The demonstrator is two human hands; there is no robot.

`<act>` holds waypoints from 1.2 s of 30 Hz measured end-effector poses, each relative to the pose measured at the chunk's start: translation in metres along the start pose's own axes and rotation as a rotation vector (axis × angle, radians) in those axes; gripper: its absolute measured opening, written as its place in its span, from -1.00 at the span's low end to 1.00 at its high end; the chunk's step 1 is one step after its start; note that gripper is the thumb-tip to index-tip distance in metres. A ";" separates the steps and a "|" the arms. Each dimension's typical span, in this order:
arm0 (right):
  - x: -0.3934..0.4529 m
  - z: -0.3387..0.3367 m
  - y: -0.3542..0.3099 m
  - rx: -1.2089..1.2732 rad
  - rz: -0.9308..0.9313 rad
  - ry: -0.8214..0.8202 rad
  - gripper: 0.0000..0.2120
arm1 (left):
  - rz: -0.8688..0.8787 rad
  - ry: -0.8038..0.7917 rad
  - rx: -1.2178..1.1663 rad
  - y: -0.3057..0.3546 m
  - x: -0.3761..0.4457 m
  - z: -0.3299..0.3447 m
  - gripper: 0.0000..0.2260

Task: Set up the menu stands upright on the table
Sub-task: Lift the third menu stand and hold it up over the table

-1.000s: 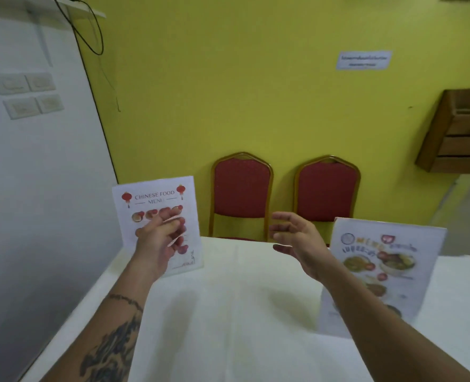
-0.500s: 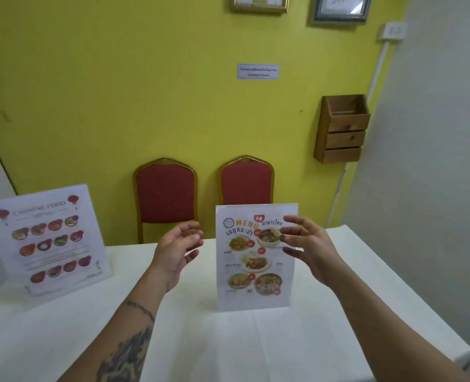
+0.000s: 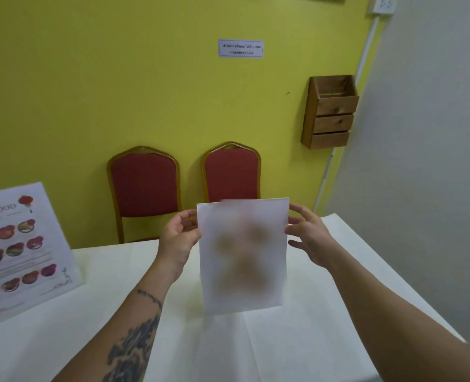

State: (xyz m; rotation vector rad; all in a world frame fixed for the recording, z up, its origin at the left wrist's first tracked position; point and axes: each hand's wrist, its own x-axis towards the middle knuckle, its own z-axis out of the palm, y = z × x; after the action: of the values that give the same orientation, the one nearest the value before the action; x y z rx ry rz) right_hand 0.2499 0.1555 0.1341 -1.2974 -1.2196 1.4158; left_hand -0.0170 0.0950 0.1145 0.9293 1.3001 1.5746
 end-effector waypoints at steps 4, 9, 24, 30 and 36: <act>0.010 0.009 0.008 0.011 -0.045 0.050 -0.57 | -0.009 -0.045 0.016 -0.007 0.014 -0.001 -0.71; 0.017 0.009 0.012 0.035 -0.090 0.122 -0.68 | -0.094 -0.083 -0.053 -0.011 0.028 -0.001 -0.72; 0.060 -0.088 -0.012 0.102 -0.185 0.253 -0.67 | -0.162 -0.113 -0.108 -0.014 0.101 0.120 -0.74; 0.107 -0.152 -0.024 0.129 -0.191 0.289 -0.67 | -0.139 -0.083 -0.066 -0.020 0.131 0.200 -0.74; 0.164 -0.202 -0.029 0.111 -0.172 0.307 -0.66 | -0.103 -0.020 -0.008 -0.023 0.160 0.265 -0.73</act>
State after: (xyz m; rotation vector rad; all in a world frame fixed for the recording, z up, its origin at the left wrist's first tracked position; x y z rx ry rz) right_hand 0.4319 0.3446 0.1355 -1.2478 -1.0056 1.0988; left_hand 0.1763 0.3363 0.1413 0.8571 1.3061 1.4872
